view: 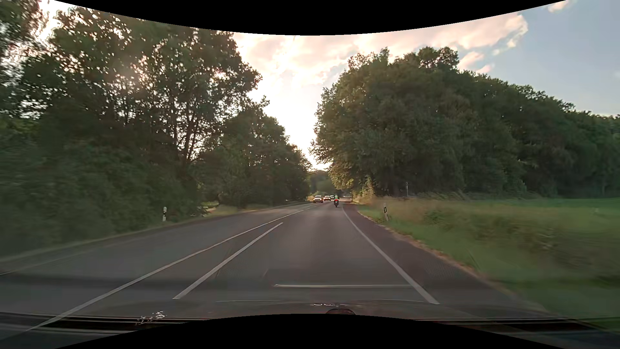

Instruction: Follow the waypoints while adhering to traffic rules and regulations

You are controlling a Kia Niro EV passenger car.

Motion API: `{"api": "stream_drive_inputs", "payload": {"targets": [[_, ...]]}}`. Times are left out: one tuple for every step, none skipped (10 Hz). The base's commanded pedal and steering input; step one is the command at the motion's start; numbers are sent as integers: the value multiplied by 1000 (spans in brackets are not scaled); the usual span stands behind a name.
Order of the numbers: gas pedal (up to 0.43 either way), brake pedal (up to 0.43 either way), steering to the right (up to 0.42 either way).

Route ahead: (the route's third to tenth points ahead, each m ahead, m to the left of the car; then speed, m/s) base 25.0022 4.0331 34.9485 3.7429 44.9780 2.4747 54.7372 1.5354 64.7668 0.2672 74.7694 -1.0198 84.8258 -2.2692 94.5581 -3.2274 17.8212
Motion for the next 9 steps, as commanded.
{"api": "stream_drive_inputs", "payload": {"targets": [[189, 0, 11], [189, 0, 11], [189, 0, 11], [189, 0, 11], [189, 0, 11], [189, 0, 11], [189, 0, 12], [189, 0, 11], [189, 0, 11]]}}
